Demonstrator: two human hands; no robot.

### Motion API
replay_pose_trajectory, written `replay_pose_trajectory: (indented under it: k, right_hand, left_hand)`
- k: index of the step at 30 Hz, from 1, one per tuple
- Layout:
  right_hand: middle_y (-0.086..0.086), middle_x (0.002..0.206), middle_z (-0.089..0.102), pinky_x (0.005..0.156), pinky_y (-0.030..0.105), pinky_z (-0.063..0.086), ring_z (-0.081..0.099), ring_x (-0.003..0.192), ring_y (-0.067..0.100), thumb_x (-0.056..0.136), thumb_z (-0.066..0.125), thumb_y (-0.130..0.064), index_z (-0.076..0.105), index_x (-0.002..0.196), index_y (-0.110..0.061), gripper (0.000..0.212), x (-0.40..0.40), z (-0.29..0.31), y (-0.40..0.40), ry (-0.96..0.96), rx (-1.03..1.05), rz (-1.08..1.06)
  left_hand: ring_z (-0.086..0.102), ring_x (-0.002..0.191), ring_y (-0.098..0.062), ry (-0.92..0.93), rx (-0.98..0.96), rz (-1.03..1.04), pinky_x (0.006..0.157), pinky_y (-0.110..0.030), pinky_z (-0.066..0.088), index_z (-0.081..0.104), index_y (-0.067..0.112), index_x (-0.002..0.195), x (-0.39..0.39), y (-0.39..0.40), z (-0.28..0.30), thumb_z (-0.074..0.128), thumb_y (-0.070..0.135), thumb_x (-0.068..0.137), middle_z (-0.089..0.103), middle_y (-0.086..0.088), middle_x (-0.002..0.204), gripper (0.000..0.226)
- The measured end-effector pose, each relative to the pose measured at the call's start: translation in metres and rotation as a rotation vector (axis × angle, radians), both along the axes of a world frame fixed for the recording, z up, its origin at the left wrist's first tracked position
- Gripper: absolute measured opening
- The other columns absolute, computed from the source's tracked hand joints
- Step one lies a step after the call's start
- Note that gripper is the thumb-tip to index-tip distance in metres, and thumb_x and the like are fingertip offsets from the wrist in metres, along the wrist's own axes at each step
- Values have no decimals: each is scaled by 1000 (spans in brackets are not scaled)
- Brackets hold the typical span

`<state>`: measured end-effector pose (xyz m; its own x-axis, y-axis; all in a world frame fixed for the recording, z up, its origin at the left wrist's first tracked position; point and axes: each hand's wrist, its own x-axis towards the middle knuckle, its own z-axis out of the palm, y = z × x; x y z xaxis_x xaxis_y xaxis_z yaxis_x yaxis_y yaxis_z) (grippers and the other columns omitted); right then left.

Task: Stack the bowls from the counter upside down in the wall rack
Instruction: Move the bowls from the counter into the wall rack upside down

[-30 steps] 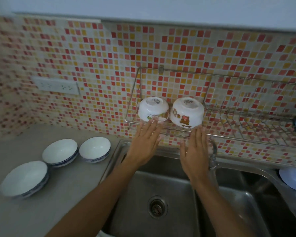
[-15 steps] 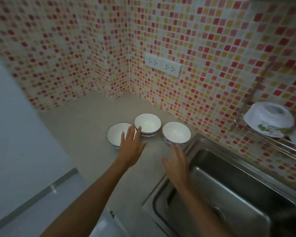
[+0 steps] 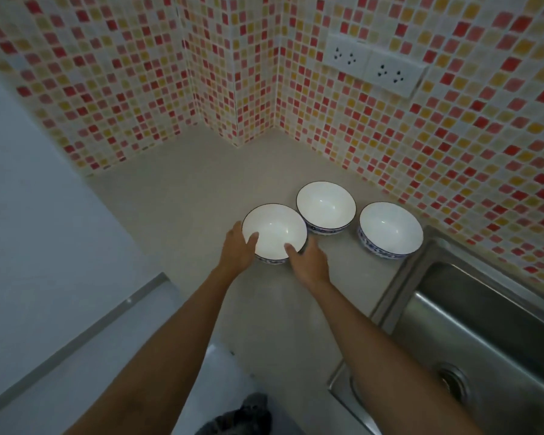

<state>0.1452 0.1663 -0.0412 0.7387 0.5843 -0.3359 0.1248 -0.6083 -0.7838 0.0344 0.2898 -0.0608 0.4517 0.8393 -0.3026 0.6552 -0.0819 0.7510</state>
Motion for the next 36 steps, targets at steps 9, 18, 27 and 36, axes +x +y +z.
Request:
replay_pose_trajectory:
  k: [9, 18, 27, 36]
  right_hand:
    - [10, 113, 59, 68, 43, 59, 67, 90, 37, 84, 49, -17, 45, 122, -15, 38, -4, -16, 15, 238, 7, -149]
    - [5, 114, 60, 72, 46, 60, 66, 95, 32, 73, 47, -25, 47, 129, -22, 55, 8, -17, -72, 259, 76, -208]
    - [1, 105, 61, 64, 40, 61, 71, 77, 34, 87, 48, -10, 46, 118, -23, 34, 44, 37, -207, 176, 249, -389]
    - [-8, 95, 67, 79, 24, 51, 60, 86, 2, 96, 51, -39, 67, 107, -20, 27, 105, 140, -332, -502, 335, -447]
  left_hand:
    - [48, 121, -35, -107, -219, 59, 100, -40, 43, 38, 5, 135, 3, 3, -7, 41, 6, 89, 50, -19, 135, 46]
    - [51, 103, -26, -348, -438, 163, 95, -43, 46, 34, 18, 113, 20, -77, 6, 53, 18, 82, 51, -7, 113, 36]
    - [55, 111, -25, -518, -629, -54, 90, -54, 52, 34, 23, 129, 99, -183, 49, 51, 55, 88, 51, 0, 127, 55]
    - [58, 115, -28, -821, -619, -226, 94, -52, 51, 43, 40, 130, 165, -275, 141, 35, 61, 92, 55, -1, 133, 44]
